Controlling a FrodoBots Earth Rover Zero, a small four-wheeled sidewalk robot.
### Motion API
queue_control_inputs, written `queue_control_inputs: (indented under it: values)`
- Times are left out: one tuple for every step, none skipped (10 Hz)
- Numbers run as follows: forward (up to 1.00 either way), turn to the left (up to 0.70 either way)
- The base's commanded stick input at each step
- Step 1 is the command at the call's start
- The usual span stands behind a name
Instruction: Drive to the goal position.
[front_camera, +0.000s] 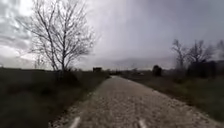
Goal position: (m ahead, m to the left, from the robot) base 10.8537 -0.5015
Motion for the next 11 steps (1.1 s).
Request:
queue_control_inputs:
  values:
    - [0.50, 0.00]
    - [0.50, 0.00]
    - [0.50, 0.00]
    - [0.50, 0.00]
    - [0.50, 0.00]
    - [0.50, 0.00]
    - [0.50, 0.00]
    - [0.50, 0.00]
    - [0.50, 0.00]
    - [0.50, 0.00]
    - [0.50, 0.00]
